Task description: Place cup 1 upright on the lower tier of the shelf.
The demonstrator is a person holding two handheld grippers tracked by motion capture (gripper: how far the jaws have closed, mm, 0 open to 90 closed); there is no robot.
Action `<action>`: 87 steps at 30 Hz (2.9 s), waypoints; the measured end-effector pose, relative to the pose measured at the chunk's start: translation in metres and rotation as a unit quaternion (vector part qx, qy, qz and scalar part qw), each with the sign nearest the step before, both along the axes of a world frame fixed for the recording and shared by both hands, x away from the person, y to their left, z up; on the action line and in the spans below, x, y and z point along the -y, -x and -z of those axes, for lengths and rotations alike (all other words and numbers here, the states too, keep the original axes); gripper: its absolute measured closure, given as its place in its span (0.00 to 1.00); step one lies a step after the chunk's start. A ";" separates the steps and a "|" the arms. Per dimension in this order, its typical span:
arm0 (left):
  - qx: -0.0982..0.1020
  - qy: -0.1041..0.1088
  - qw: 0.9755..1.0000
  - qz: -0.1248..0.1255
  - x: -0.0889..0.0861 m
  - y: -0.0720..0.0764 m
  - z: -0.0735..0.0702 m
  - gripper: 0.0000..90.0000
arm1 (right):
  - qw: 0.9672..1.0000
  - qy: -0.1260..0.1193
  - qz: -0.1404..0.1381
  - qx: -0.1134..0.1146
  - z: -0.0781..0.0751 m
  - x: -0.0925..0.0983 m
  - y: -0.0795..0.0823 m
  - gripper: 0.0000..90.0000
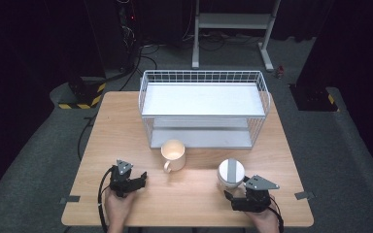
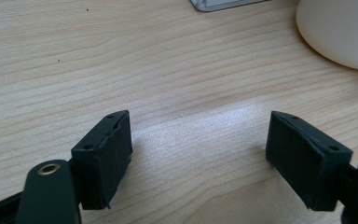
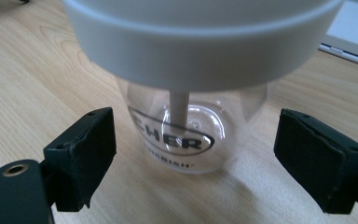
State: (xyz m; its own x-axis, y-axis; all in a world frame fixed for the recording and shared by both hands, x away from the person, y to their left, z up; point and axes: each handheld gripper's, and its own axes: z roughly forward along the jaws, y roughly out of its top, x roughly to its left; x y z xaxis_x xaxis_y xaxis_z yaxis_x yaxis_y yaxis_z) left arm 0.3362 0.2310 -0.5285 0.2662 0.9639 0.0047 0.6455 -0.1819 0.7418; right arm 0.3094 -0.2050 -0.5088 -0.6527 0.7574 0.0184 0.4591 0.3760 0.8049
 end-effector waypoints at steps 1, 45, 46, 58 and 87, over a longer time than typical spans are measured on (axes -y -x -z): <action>0.000 0.000 1.000 0.000 0.000 0.000 0.000 0.25 | 1.000 0.000 0.000 0.000 -0.001 -0.001 -0.001 0.14; 0.001 0.000 1.000 -0.001 0.000 0.000 0.000 0.25 | 1.000 -0.013 -0.009 0.026 -0.007 -0.016 -0.022 0.21; 0.001 0.000 1.000 -0.001 0.000 0.000 0.000 0.25 | 1.000 -0.011 -0.008 0.027 -0.008 -0.016 -0.023 0.21; 0.001 0.000 1.000 -0.002 0.000 0.000 0.000 0.25 | 0.999 -0.017 0.001 0.030 -0.013 -0.013 -0.035 0.21; 0.001 0.000 1.000 -0.002 0.000 0.000 0.000 0.25 | 0.999 -0.022 0.038 0.019 -0.020 -0.002 -0.062 0.21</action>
